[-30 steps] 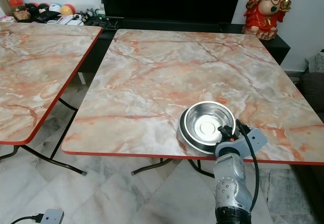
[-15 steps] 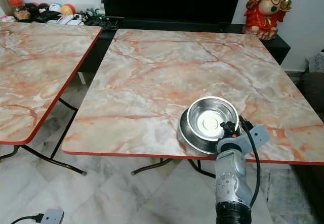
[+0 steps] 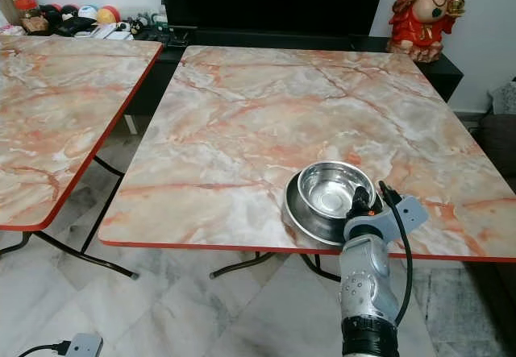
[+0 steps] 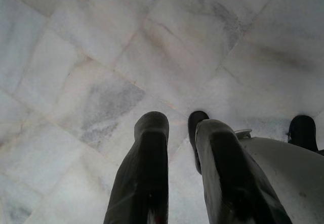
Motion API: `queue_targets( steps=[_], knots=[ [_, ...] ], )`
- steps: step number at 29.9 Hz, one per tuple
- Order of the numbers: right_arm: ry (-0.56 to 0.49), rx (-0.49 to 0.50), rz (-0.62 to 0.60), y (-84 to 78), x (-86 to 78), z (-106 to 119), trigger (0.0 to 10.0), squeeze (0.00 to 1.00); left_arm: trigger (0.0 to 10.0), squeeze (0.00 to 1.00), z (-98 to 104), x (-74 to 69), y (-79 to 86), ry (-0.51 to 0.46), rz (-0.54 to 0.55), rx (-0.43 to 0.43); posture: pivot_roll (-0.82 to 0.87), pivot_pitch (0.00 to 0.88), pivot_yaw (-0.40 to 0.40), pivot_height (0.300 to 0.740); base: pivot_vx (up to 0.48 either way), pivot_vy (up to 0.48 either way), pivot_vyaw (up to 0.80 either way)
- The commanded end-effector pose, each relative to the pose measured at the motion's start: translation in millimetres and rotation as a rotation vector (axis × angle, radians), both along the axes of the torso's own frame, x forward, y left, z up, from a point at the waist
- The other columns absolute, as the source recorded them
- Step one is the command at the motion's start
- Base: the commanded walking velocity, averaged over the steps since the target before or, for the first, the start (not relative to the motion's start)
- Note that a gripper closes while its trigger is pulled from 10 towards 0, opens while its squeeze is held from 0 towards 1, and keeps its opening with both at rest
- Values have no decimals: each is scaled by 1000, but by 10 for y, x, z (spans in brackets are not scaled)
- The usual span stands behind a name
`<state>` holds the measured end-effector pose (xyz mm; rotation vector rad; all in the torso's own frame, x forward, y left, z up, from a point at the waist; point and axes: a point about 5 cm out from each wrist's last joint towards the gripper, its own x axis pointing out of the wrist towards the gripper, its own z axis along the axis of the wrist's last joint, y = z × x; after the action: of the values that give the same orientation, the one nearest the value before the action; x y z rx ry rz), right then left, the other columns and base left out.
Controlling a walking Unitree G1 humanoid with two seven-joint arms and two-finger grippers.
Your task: Setting the table
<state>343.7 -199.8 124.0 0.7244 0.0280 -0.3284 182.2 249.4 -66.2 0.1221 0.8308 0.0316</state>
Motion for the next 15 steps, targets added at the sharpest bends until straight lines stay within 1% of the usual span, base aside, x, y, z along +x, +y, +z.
queue_targets(
  steps=[1,15],
  knots=[
    [-5,-16,-21,-45,-16,12,10000,0,10000,0,-27,-63,16,21,-5,7,76,118,-10,740,0,0,0],
    [-8,-20,-20,25,-128,11,10000,0,10000,0,-24,-30,-20,15,-8,4,68,111,-18,740,0,0,0]
  ],
)
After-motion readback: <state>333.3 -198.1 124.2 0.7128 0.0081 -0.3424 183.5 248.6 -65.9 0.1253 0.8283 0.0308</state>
